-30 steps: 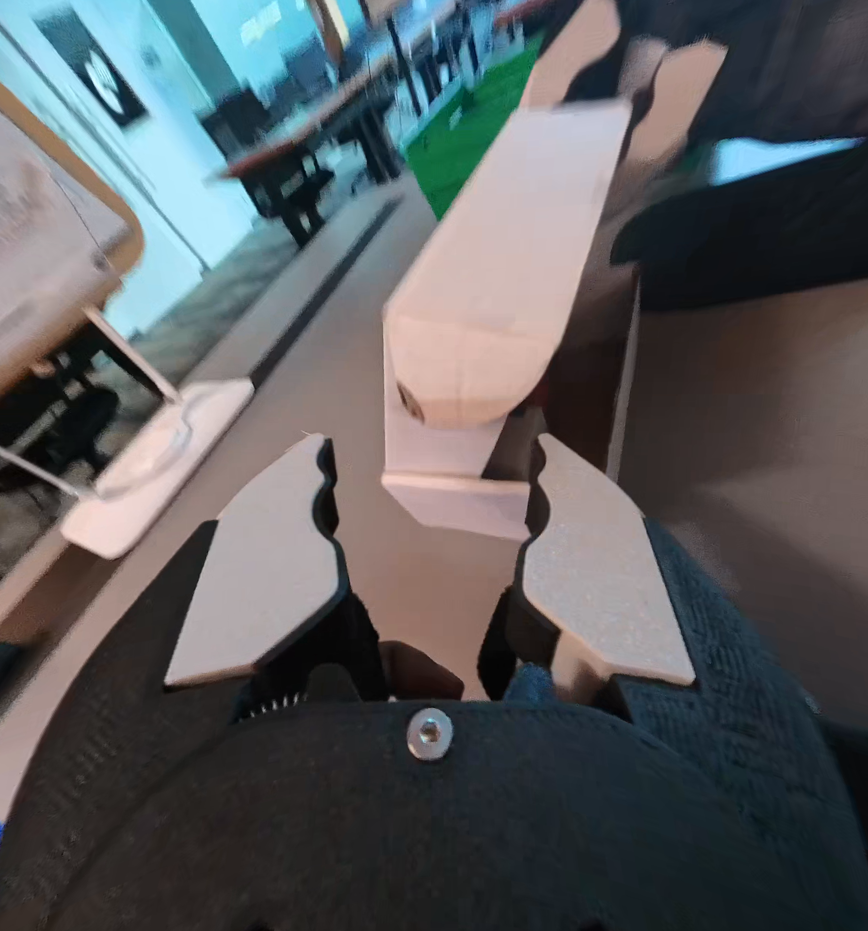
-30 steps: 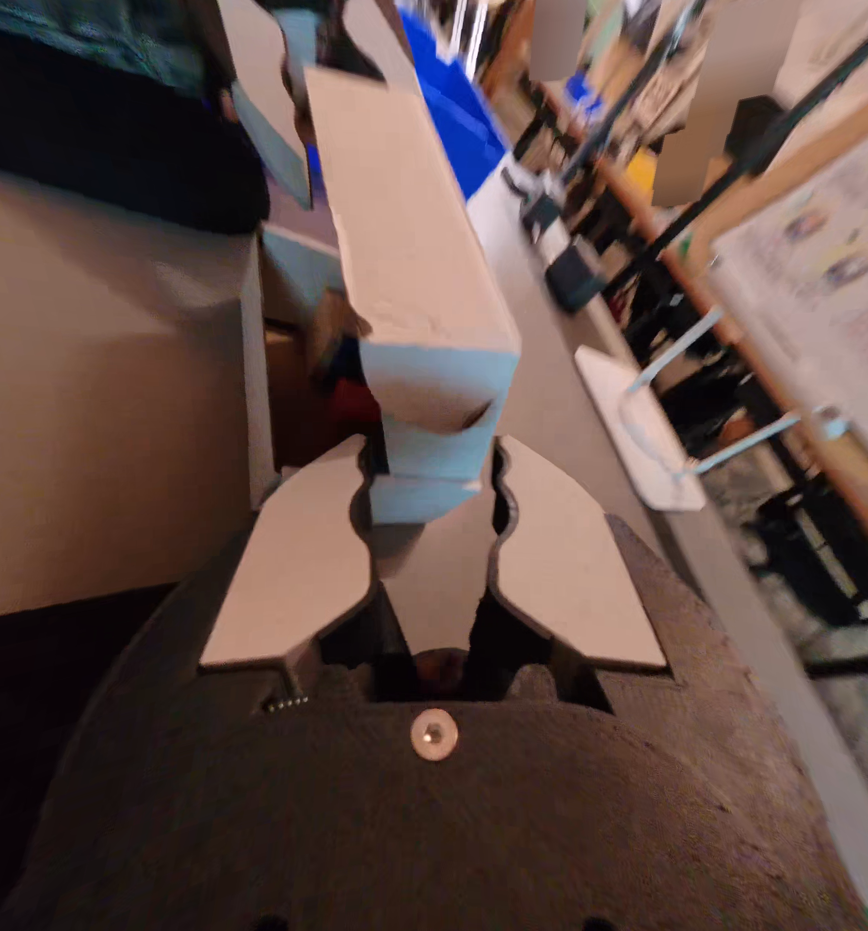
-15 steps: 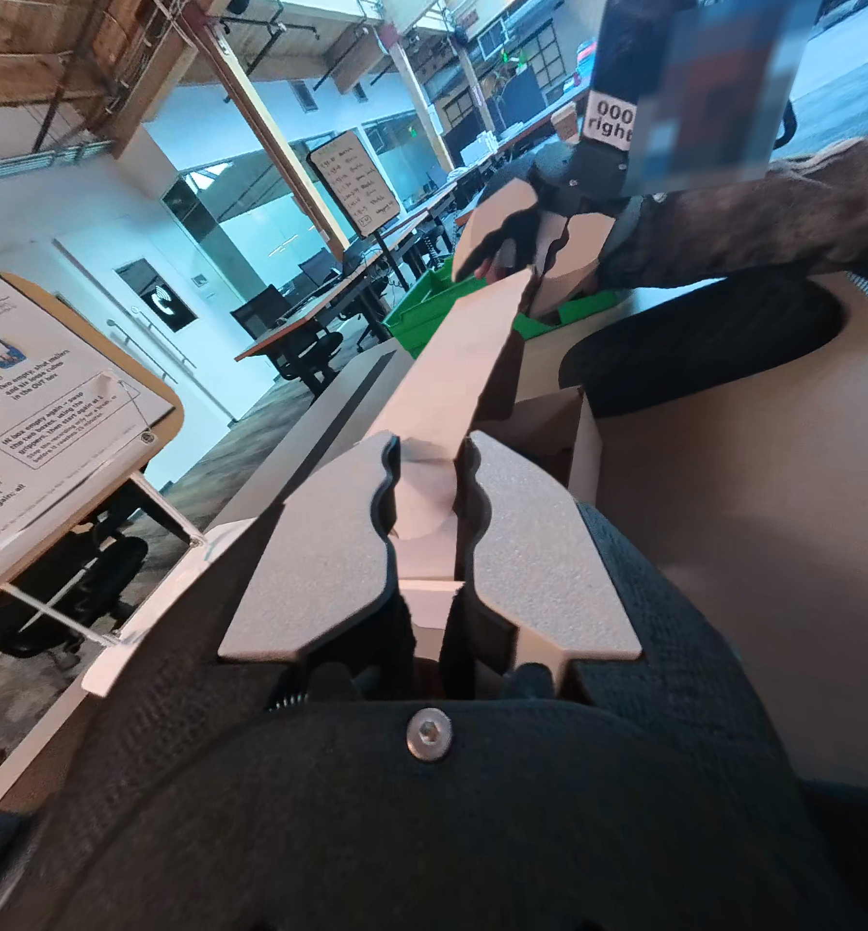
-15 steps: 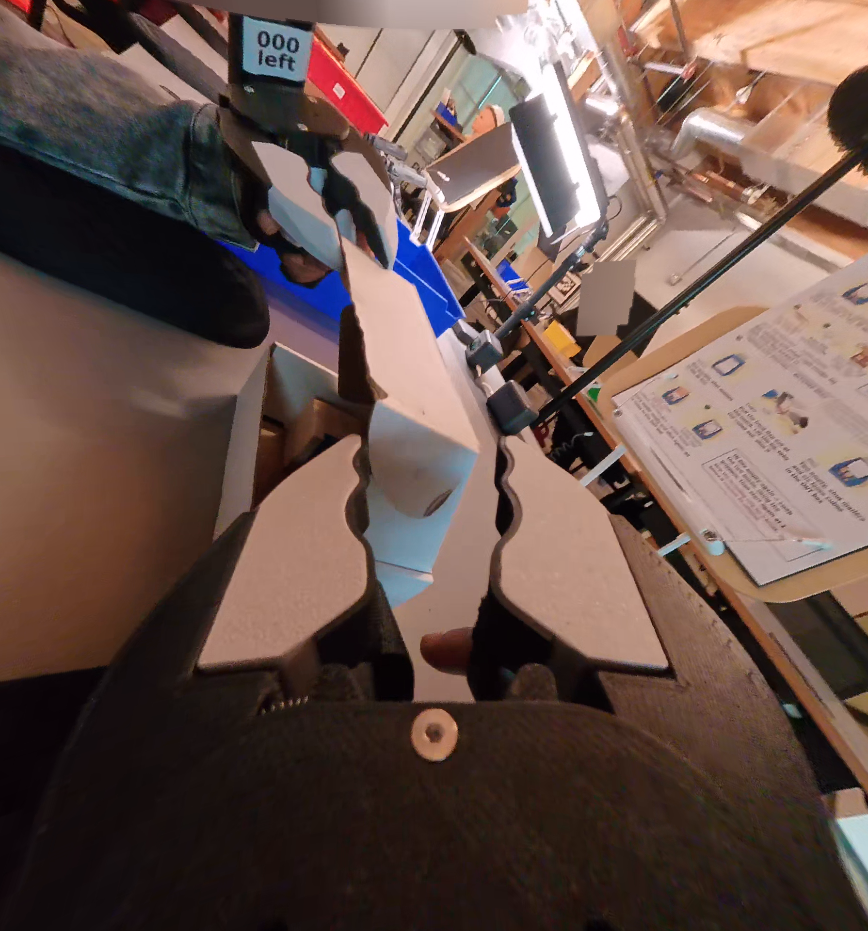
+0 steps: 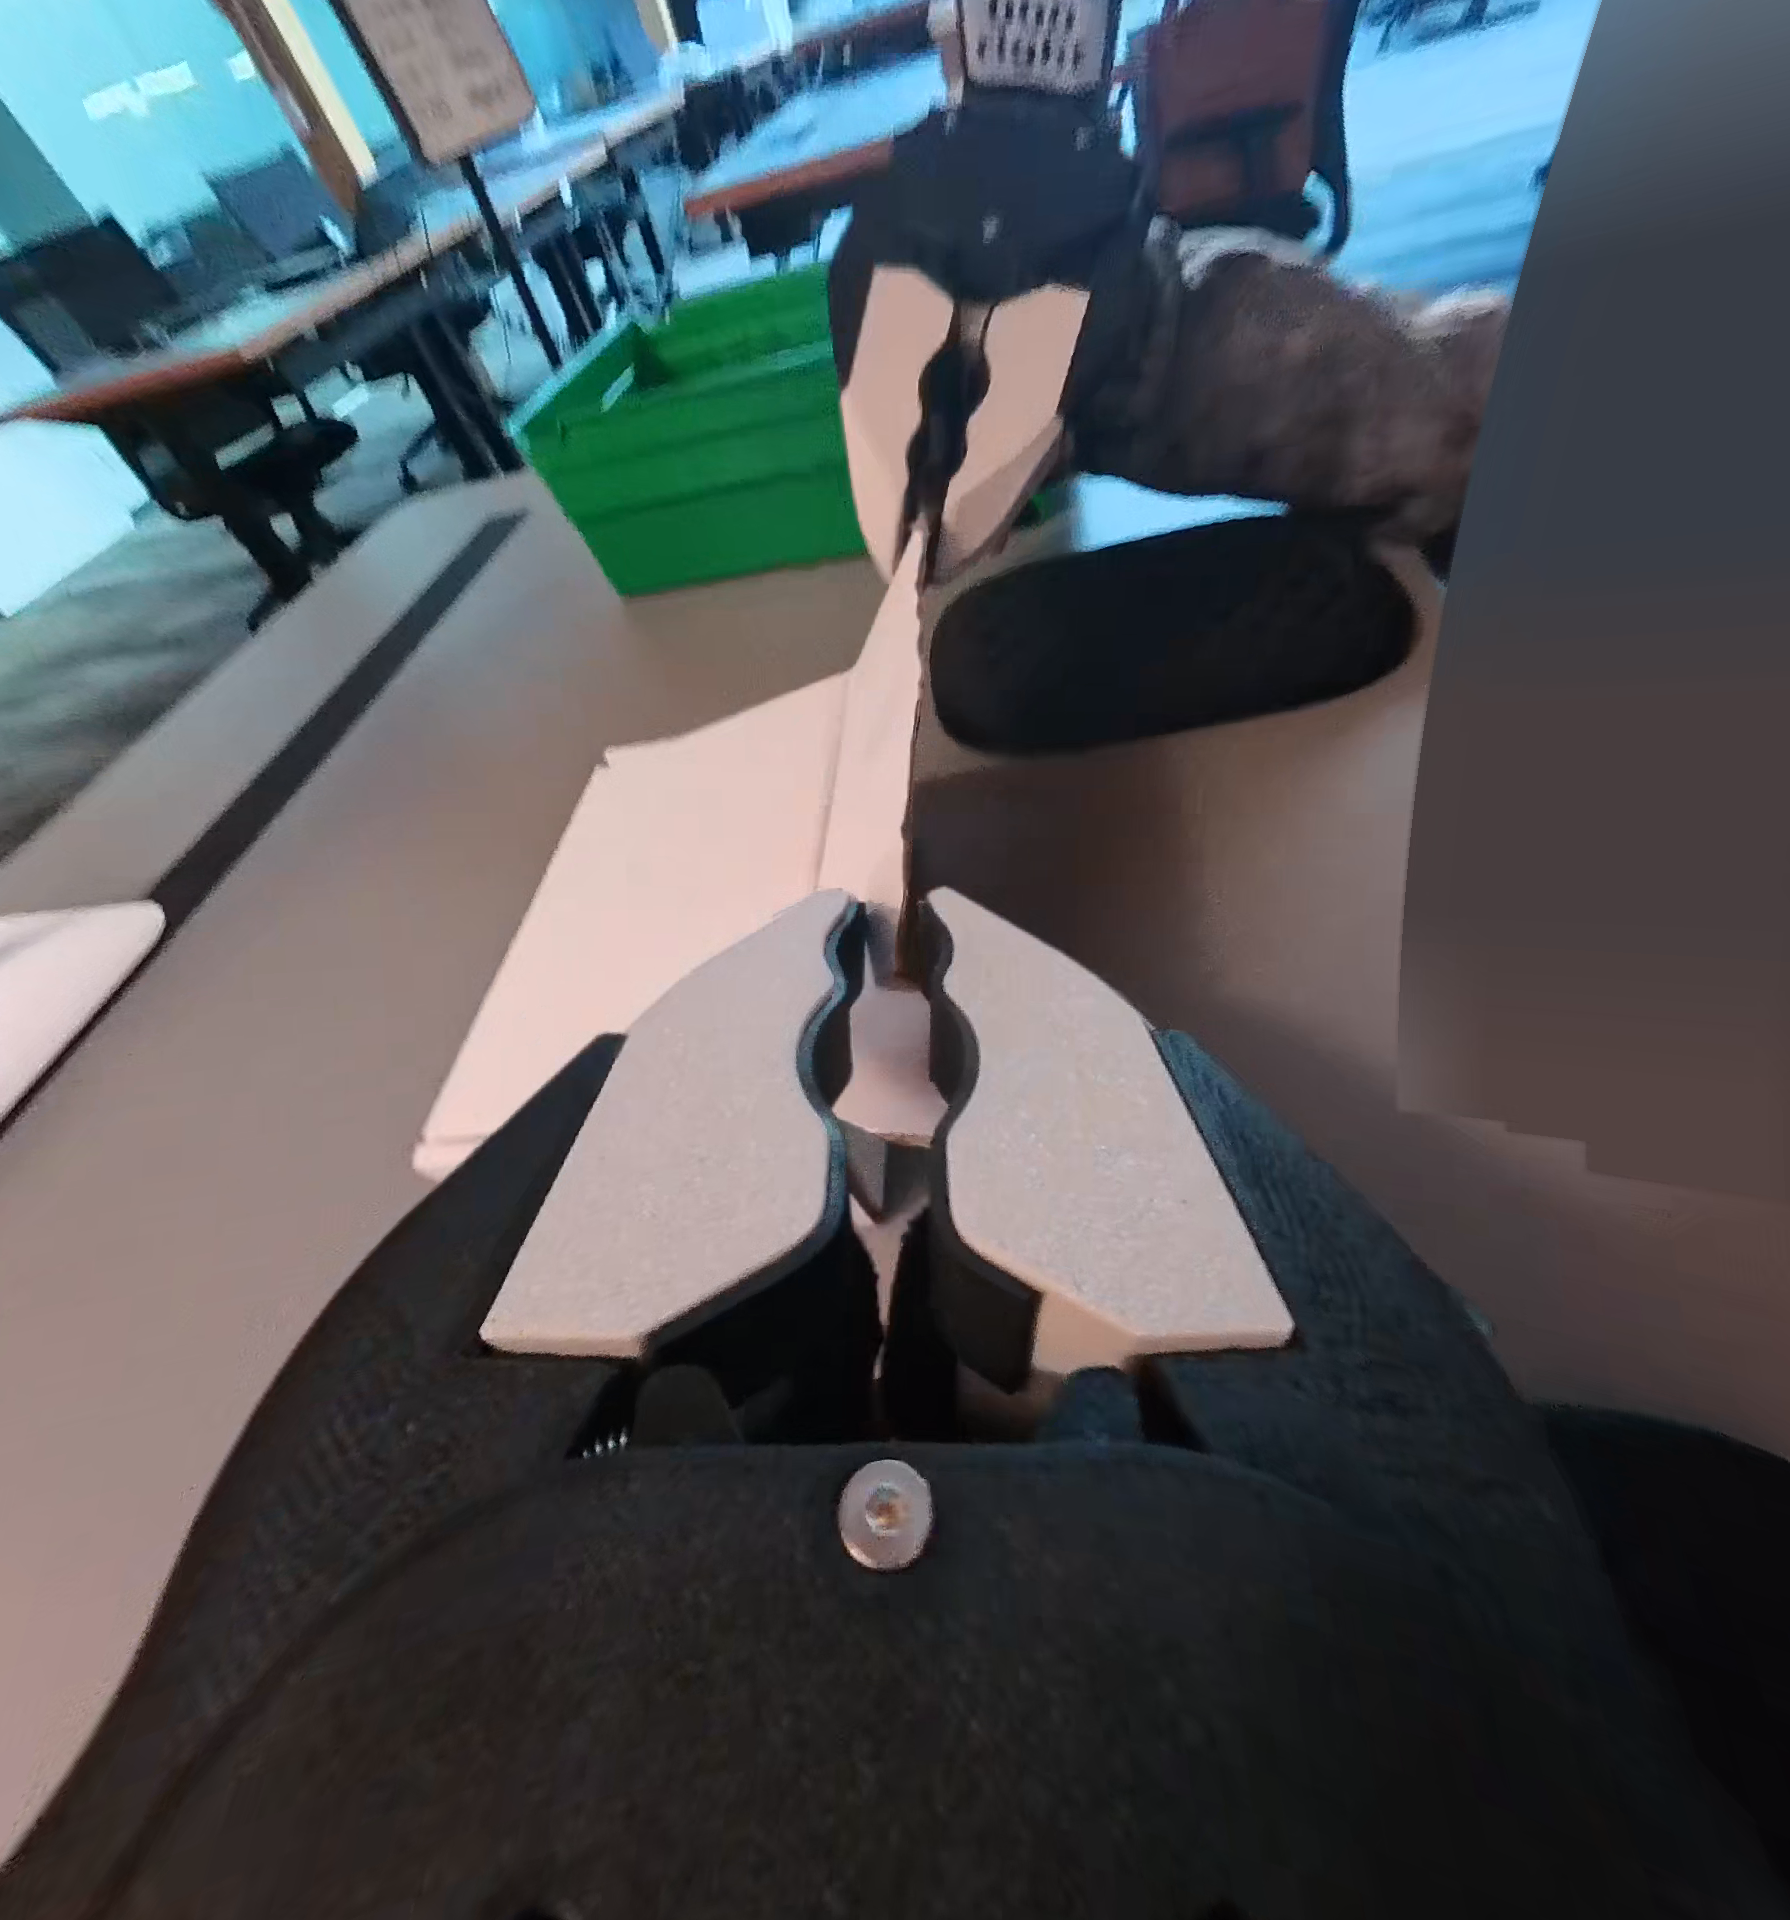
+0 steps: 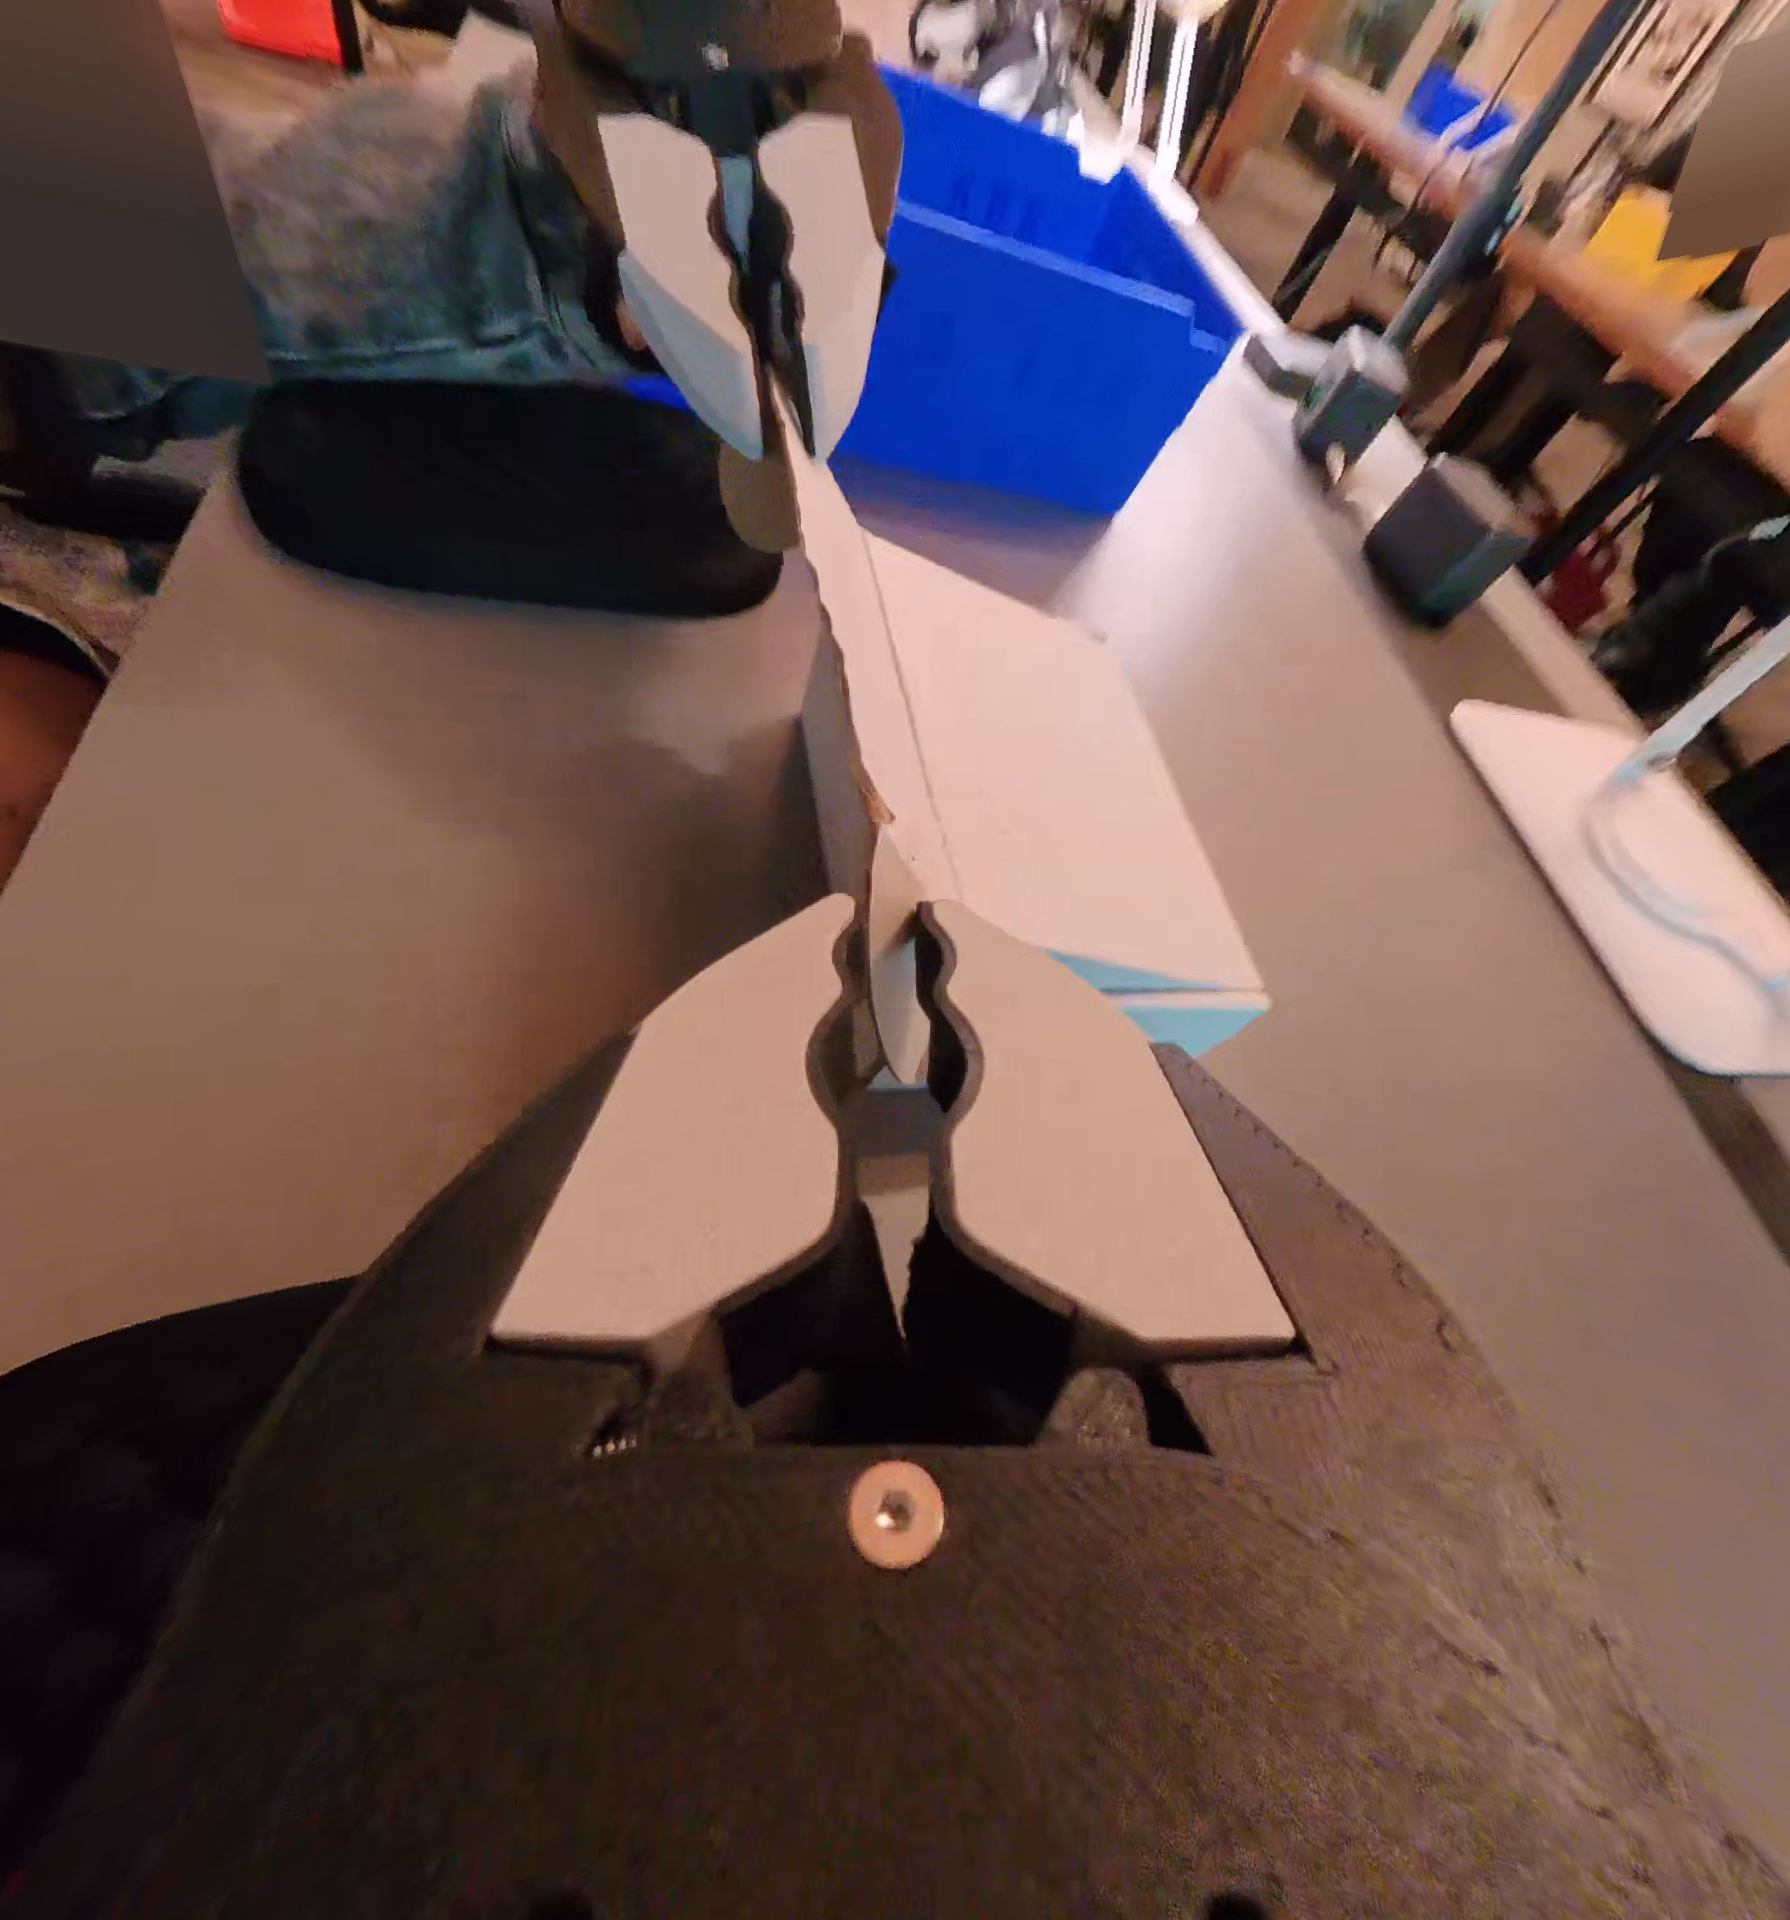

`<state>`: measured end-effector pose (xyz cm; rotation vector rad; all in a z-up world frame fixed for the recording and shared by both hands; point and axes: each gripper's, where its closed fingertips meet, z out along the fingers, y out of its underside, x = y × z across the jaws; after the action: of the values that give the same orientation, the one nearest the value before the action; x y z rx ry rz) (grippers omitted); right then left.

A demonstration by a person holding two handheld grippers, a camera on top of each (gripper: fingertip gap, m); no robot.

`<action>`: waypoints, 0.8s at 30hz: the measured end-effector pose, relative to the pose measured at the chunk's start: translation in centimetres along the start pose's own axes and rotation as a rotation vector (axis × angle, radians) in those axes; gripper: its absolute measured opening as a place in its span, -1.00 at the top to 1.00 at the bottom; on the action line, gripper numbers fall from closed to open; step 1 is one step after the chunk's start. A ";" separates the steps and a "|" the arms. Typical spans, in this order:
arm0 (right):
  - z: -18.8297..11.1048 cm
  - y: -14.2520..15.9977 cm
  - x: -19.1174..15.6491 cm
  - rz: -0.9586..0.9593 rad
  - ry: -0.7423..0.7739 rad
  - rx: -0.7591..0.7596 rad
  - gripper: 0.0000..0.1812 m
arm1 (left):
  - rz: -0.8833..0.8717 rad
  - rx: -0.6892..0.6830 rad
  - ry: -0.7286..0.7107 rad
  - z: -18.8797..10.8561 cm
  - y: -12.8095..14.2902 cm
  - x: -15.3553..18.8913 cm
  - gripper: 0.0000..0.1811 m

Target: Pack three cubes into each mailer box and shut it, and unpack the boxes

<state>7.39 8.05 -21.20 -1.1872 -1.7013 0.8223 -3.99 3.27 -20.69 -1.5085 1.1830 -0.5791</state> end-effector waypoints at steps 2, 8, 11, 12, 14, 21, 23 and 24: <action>0.6 1.2 0.0 0.025 -0.010 -0.068 0.94 | -0.008 -0.074 -0.022 0.4 1.3 -0.4 0.93; 0.9 1.8 0.5 0.053 0.013 -0.088 0.94 | -0.046 -0.093 -0.038 0.8 1.8 -0.7 0.94; 1.0 2.0 0.5 0.038 0.017 -0.096 0.92 | -0.046 -0.099 -0.031 0.8 2.0 -0.6 0.92; 1.0 2.1 0.4 0.031 0.010 -0.099 0.91 | -0.040 -0.104 -0.017 0.8 2.1 -0.4 0.77; 1.0 2.2 0.1 0.008 -0.009 -0.101 0.86 | -0.041 -0.116 0.016 0.7 2.2 0.1 0.45; 1.3 2.8 1.0 0.051 0.033 -0.104 0.04 | -0.169 -0.256 0.004 0.6 4.7 -0.4 -0.22; 1.9 4.1 0.5 0.090 -0.004 -0.175 -0.05 | -0.181 -0.332 0.020 0.9 6.1 -0.1 -0.26; 2.2 4.8 0.3 0.107 -0.020 -0.217 -0.08 | -0.180 -0.363 0.026 1.0 6.6 0.1 -0.27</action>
<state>7.09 9.80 -26.14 -1.4312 -1.7906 0.7291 -5.54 4.16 -27.14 -1.9354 1.2259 -0.5233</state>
